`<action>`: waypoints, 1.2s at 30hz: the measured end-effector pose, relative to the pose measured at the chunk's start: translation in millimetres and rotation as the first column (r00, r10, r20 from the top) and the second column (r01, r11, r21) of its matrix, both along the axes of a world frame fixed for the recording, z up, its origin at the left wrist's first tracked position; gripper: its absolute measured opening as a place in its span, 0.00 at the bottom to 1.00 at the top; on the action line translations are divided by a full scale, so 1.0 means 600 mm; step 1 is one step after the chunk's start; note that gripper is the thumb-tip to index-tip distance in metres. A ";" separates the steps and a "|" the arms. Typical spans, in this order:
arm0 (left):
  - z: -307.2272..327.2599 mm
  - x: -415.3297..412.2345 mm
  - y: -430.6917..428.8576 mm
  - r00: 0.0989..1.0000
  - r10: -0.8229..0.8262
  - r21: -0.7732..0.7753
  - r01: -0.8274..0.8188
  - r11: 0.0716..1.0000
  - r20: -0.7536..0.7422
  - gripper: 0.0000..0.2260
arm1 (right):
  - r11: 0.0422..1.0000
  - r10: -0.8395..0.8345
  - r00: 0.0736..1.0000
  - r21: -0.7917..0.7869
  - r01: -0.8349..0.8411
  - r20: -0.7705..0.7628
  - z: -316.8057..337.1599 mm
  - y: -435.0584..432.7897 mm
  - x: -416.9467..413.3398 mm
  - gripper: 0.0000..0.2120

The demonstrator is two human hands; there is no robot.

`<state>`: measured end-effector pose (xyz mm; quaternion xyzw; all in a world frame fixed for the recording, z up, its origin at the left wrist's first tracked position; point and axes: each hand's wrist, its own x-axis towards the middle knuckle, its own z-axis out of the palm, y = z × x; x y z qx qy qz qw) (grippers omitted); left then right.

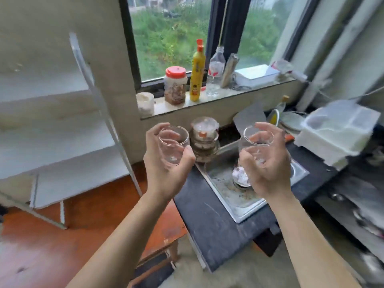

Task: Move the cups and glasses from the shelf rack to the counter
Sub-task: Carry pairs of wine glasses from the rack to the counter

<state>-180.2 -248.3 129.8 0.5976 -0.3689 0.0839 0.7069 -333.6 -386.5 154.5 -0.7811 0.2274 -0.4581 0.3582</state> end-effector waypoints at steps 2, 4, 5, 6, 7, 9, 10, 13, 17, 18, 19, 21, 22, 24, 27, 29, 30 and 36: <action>0.010 -0.059 -0.058 0.995 -0.098 -0.012 0.098 0.995 0.022 0.21 | 0.994 -0.113 0.993 0.007 0.113 0.027 0.005 -0.036 -0.084 0.24; 0.026 -0.127 -0.114 0.978 -0.205 -0.017 0.206 0.978 0.039 0.20 | 0.978 -0.206 0.976 -0.012 0.207 0.071 0.012 -0.066 -0.172 0.23; 0.033 -0.157 -0.136 0.968 -0.248 -0.009 0.249 0.969 0.047 0.21 | 0.971 -0.237 0.968 -0.015 0.239 0.089 0.014 -0.078 -0.208 0.22; 0.041 -0.197 -0.161 0.956 -0.288 -0.001 0.289 0.957 0.062 0.21 | 0.963 -0.267 0.958 -0.011 0.269 0.105 0.016 -0.092 -0.253 0.22; 0.047 -0.237 -0.184 0.942 -0.326 0.003 0.327 0.945 0.083 0.21 | 0.955 -0.293 0.948 -0.005 0.296 0.126 0.017 -0.105 -0.297 0.21; 0.058 -0.326 -0.229 0.911 -0.396 0.010 0.398 0.917 0.115 0.22 | 0.933 -0.356 0.922 -0.005 0.361 0.151 0.017 -0.131 -0.392 0.21; 0.062 -0.363 -0.247 0.897 -0.422 0.023 0.423 0.906 0.129 0.21 | 0.920 -0.385 0.910 -0.014 0.392 0.155 0.015 -0.141 -0.431 0.22; 0.067 -0.512 -0.315 0.844 -0.508 0.052 0.507 0.860 0.171 0.20 | 0.878 -0.468 0.870 -0.029 0.477 0.154 0.012 -0.175 -0.586 0.24; 0.064 -0.694 -0.399 0.761 -0.626 0.073 0.624 0.778 0.172 0.22 | 0.807 -0.578 0.803 -0.040 0.589 0.142 0.014 -0.213 -0.771 0.24; 0.063 -0.738 -0.419 0.741 -0.651 0.078 0.648 0.758 0.165 0.22 | 0.784 -0.609 0.781 -0.043 0.619 0.136 0.016 -0.221 -0.815 0.24; 0.063 -0.780 -0.437 0.721 -0.675 0.084 0.671 0.737 0.157 0.21 | 0.761 -0.638 0.759 -0.041 0.647 0.132 0.018 -0.229 -0.859 0.24; 0.062 -0.851 -0.468 0.678 -0.721 0.096 0.715 0.692 0.143 0.21 | 0.715 -0.692 0.711 -0.020 0.699 0.122 0.017 -0.242 -0.932 0.25; 0.061 -0.886 -0.484 0.656 -0.742 0.105 0.735 0.670 0.139 0.21 | 0.689 -0.720 0.685 -0.009 0.725 0.112 0.015 -0.247 -0.969 0.25; 0.057 -0.956 -0.519 0.604 -0.789 0.125 0.779 0.614 0.115 0.21 | 0.644 -0.762 0.641 0.005 0.765 0.096 0.006 -0.257 -1.042 0.26; 0.044 -1.051 -0.573 0.527 -0.842 0.149 0.829 0.539 0.113 0.22 | 0.576 -0.816 0.572 0.029 0.817 0.082 -0.014 -0.276 -1.135 0.26; 0.031 -1.120 -0.616 0.467 -0.877 0.175 0.859 0.480 0.111 0.22 | 0.515 -0.857 0.512 0.051 0.856 0.063 -0.032 -0.295 -1.202 0.26; 0.025 -1.148 -0.634 0.443 -0.890 0.187 0.871 0.455 0.107 0.23 | 0.489 -0.872 0.487 0.069 0.869 0.050 -0.041 -0.305 -1.228 0.26; -0.020 -1.352 -0.789 0.317 -0.947 0.226 0.919 0.322 0.059 0.23 | 0.367 -0.928 0.371 0.090 0.926 -0.033 -0.073 -0.410 -1.405 0.30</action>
